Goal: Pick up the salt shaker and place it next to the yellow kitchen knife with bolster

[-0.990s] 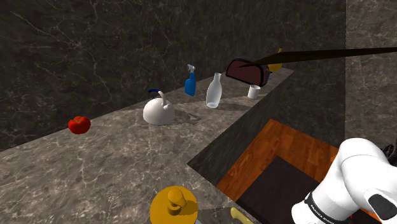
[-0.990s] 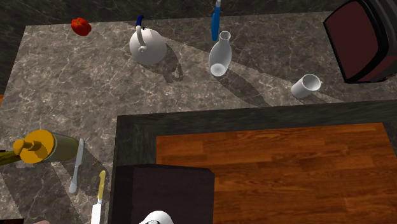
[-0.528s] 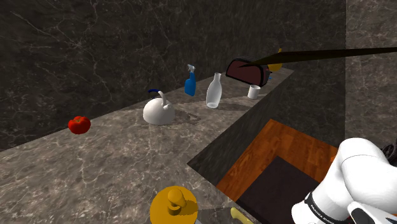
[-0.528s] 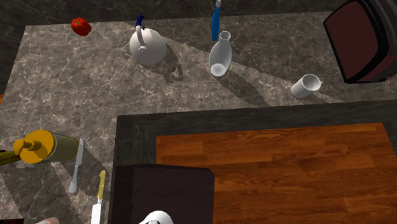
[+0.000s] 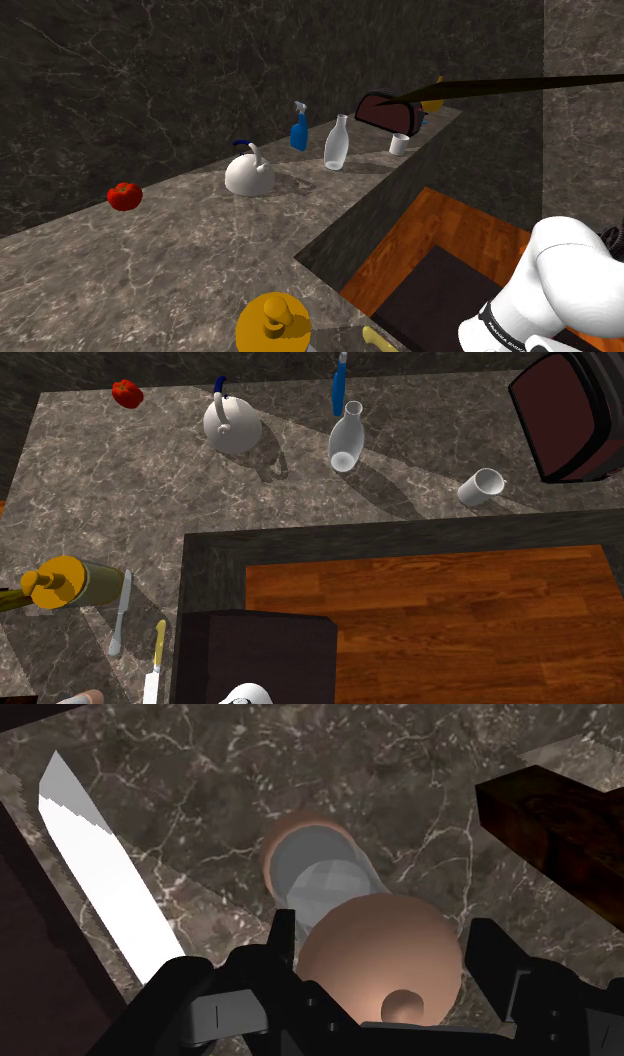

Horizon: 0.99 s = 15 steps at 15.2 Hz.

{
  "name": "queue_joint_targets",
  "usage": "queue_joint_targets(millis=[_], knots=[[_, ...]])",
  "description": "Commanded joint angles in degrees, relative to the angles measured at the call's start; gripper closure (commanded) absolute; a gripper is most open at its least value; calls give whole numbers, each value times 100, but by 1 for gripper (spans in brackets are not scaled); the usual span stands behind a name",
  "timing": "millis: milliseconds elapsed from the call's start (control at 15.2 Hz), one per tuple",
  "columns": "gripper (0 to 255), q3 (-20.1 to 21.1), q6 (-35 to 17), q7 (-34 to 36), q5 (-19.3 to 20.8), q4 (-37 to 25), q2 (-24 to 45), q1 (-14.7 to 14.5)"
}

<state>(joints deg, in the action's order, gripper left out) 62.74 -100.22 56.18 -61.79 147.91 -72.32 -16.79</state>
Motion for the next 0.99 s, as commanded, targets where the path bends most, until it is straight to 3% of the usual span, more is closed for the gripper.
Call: queue_joint_targets(millis=[0, 264, 330, 660, 924], knots=[[255, 13, -11, -2, -13, 8, -1, -2], [255, 13, -11, -2, -14, 8, -1, -2], [0, 13, -11, -2, -13, 8, -1, -2], [0, 13, -11, -2, -13, 8, -1, -2], [0, -679, 509, 123, 571, -335, -20, -29]])
